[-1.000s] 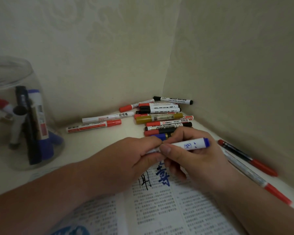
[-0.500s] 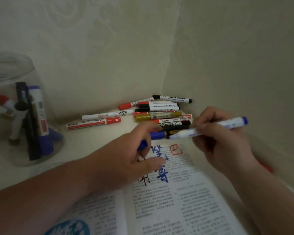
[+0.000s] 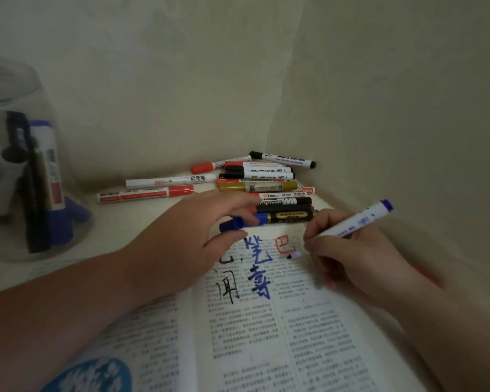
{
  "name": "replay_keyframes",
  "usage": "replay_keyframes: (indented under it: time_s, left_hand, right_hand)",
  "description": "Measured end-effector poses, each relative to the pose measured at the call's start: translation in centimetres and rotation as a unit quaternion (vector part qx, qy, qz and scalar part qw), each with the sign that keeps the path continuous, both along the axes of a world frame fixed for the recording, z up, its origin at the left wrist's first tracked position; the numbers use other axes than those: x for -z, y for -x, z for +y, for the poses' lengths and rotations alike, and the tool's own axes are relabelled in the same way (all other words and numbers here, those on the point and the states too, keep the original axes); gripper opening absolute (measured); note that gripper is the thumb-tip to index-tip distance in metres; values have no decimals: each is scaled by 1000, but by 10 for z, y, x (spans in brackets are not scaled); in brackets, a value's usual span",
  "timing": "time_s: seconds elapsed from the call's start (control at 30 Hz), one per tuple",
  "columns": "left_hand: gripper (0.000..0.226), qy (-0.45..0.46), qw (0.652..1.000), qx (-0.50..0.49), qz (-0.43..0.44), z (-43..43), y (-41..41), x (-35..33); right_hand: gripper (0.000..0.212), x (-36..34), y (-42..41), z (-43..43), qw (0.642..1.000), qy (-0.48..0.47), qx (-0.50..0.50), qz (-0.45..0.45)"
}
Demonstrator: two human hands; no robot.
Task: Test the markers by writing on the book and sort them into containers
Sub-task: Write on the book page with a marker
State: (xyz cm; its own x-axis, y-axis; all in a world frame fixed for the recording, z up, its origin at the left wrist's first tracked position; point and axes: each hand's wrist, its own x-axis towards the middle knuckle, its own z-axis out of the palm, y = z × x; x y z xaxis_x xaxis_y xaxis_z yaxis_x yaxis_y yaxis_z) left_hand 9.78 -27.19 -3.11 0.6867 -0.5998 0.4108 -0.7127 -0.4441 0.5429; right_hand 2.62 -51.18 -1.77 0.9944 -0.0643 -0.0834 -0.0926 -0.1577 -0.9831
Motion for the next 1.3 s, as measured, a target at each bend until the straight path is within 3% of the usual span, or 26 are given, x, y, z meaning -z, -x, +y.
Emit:
replay_keyframes:
  time_s: [0.1, 0.27, 0.4, 0.67, 0.8, 1.03, 1.13, 1.3]
  left_hand:
    - [33, -7, 1000, 6, -26, 0, -1, 1]
    - [48, 18, 1000, 11, 21, -1, 0, 0]
    - [44, 33, 999, 8, 27, -2, 1, 2]
    - [43, 19, 999, 5, -31, -1, 2, 3]
    - [48, 29, 999, 9, -9, -1, 1, 4]
    - [49, 22, 999, 14, 39, -2, -1, 5]
    - [50, 16, 999, 10, 46, -2, -2, 7]
    - [51, 20, 998, 17, 49, -2, -2, 9]
  right_hand:
    - [8, 3, 2, -5, 999, 20, -22, -15]
    - [12, 3, 2, -7, 996, 75, -39, -36]
    - [16, 5, 2, -8, 992, 123, -25, -34]
    - [11, 6, 2, -7, 986, 160, -21, -43]
    - [11, 5, 2, -7, 980, 194, -15, -40]
    - [13, -1, 6, -1, 988, 144, -54, -21]
    - [14, 1, 5, -4, 994, 103, -23, -21]
    - [13, 3, 2, -4, 986, 165, -17, -31]
